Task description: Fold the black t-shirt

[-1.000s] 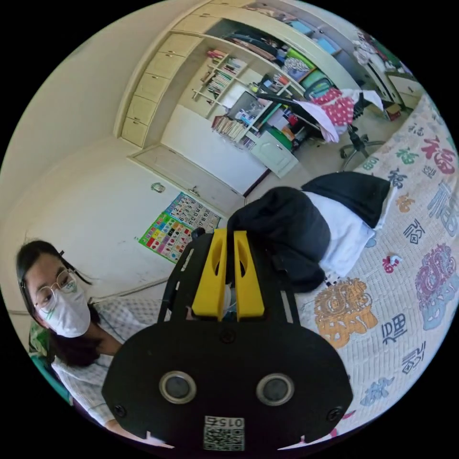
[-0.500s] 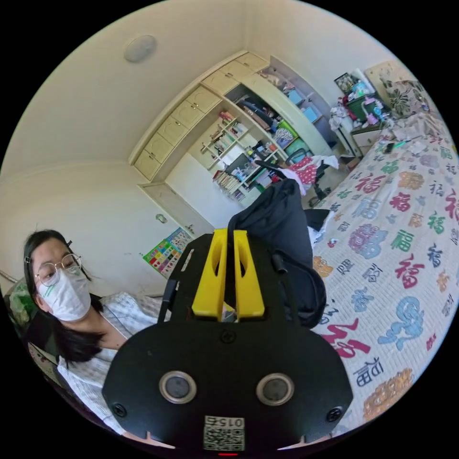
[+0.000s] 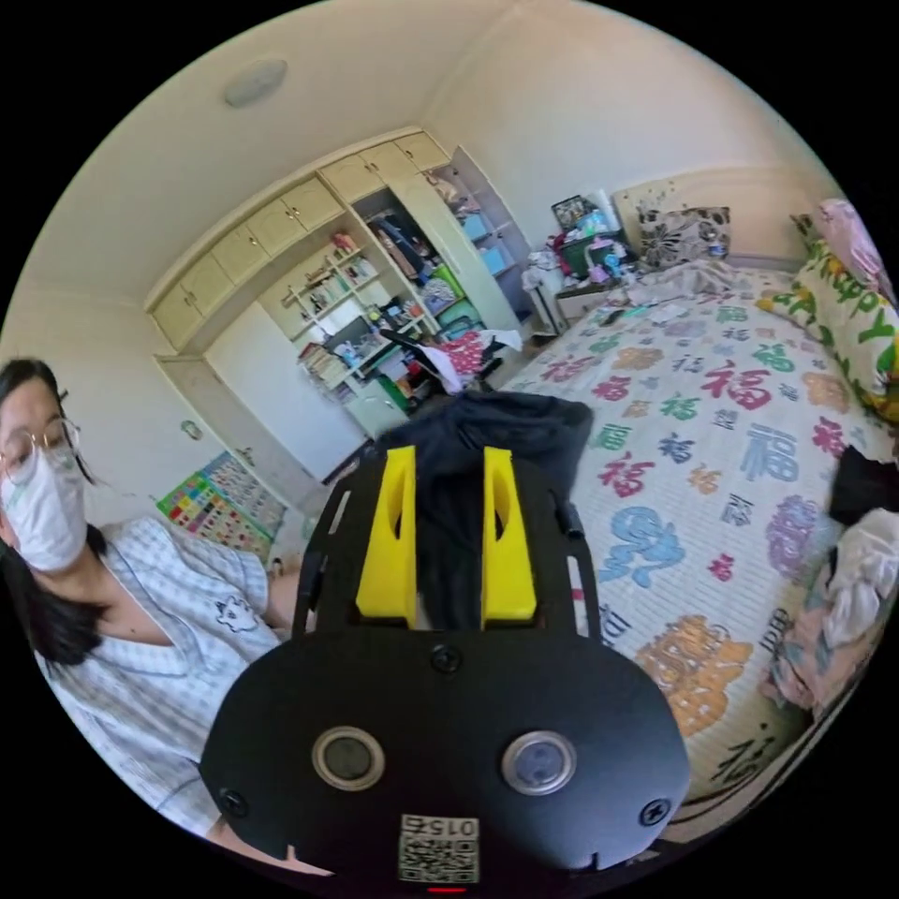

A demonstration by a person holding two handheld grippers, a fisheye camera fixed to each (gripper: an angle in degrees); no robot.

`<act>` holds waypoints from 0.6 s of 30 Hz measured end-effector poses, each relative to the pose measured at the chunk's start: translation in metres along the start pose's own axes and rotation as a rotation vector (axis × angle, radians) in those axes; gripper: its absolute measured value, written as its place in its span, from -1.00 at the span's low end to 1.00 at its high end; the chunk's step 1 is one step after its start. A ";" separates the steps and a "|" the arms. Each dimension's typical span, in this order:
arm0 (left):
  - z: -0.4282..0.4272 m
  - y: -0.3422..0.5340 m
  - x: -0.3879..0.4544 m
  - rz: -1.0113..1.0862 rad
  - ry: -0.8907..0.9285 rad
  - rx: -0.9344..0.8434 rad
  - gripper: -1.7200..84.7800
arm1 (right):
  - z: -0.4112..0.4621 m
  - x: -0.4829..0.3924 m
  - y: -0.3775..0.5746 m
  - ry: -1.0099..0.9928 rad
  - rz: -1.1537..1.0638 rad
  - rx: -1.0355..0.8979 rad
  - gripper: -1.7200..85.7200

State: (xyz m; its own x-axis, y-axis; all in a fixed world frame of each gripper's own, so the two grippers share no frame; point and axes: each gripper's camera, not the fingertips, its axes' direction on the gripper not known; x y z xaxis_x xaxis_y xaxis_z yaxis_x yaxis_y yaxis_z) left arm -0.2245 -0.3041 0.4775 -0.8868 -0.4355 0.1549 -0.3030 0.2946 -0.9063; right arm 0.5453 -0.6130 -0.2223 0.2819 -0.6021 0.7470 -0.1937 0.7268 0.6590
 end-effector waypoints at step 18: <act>-0.078 -0.023 -0.198 -0.346 0.005 0.144 -0.94 | -0.048 0.207 0.118 -0.231 0.533 0.166 -0.97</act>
State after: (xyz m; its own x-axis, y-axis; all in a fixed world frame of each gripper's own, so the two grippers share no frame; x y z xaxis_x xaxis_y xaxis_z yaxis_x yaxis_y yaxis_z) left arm -0.0689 -0.1583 0.4983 -0.7422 -0.4845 0.4631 -0.5332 0.0082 -0.8460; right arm 0.6264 -0.6360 0.0060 -0.1024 -0.2393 0.9655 -0.4014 0.8980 0.1800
